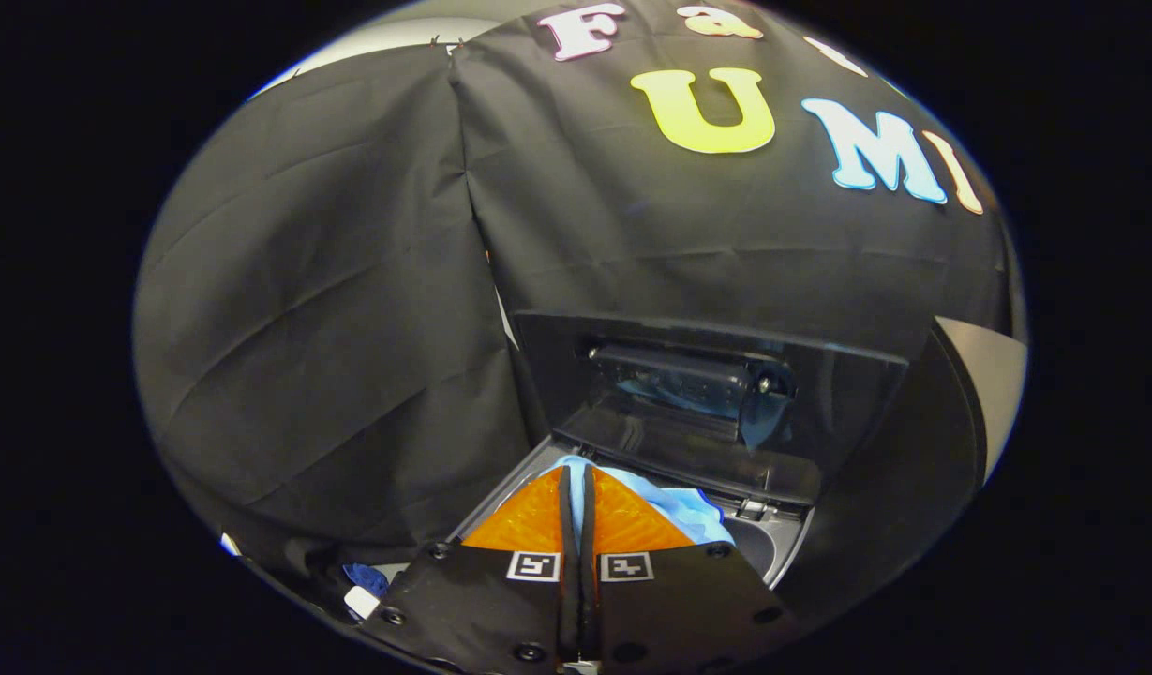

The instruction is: Put the clothes into the washing machine and then close the washing machine lid.

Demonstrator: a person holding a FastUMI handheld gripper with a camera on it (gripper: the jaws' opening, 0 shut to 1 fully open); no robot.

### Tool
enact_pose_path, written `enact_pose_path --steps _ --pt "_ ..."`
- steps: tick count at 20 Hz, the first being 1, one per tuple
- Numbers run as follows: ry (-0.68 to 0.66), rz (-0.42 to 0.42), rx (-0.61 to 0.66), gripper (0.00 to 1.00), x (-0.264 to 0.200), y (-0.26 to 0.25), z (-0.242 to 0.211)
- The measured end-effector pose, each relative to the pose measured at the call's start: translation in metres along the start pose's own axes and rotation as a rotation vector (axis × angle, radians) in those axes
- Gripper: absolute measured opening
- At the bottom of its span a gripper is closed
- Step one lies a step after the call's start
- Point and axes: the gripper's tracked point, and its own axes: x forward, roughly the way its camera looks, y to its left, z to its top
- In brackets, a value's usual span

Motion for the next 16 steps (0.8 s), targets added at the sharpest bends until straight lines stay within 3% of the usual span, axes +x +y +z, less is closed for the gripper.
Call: enact_pose_path --steps 11,16 --pt "0.161 -0.066 -0.053 0.02 0.047 -0.016 -0.089" --pt "0.192 -0.082 -0.045 0.02 0.056 -0.024 -0.102"
